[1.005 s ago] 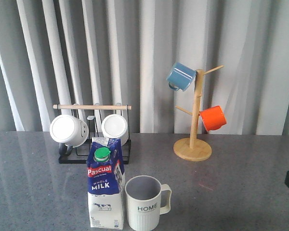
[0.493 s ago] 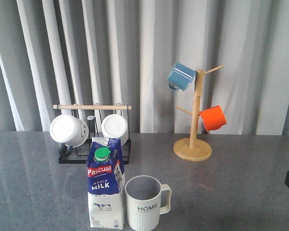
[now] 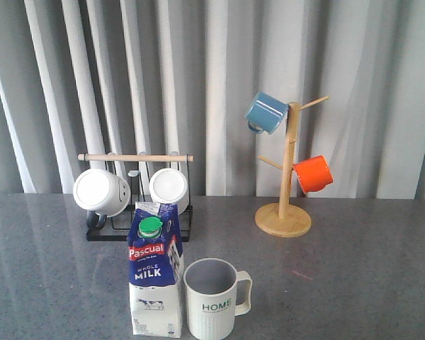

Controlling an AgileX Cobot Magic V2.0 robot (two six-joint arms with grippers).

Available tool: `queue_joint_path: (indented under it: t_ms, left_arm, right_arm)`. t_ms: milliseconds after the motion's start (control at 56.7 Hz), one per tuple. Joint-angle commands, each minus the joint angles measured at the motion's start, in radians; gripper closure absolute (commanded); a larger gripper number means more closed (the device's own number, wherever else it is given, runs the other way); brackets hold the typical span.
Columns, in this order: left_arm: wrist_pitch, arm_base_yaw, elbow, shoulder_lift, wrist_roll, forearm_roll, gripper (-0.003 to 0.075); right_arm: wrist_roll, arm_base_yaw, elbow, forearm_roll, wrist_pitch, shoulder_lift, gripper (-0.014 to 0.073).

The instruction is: Place milk next to cup

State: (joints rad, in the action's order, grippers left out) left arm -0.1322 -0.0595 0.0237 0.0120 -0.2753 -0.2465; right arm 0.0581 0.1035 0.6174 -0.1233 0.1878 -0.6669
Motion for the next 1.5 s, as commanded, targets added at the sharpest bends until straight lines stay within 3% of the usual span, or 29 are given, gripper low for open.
queue_joint_path:
  t_ms: [0,176,264,458,793,1480]
  left_arm:
    - [0.065,0.002,-0.023,0.012,0.000,0.000,0.0726]
    - [0.065,0.002,-0.023,0.012,0.000,0.000,0.0726]
    - [0.065,0.002,-0.023,0.012,0.000,0.000,0.0726]
    - [0.065,0.002,-0.023,0.012,0.000,0.000,0.0726]
    - [0.065,0.002,-0.023,0.012,0.000,0.000,0.0726]
    - [0.065,0.002,-0.023,0.012,0.000,0.000,0.0726]
  right_arm:
    - [-0.007,-0.007,-0.090,-0.013,-0.160,0.079,0.0602]
    - [0.000,-0.025,-0.390,0.037,-0.390,0.255,0.0602]
    - [0.000,-0.073,-0.481,0.123,-0.384,0.351,0.0602]
    - [0.001,-0.128,-0.590,0.068,-0.319,0.536,0.0602]
    - [0.011,-0.128,-0.655,0.060,-0.268,0.669,0.0602]
    - [0.022,-0.127,-0.655,0.060,-0.220,0.693,0.0602]
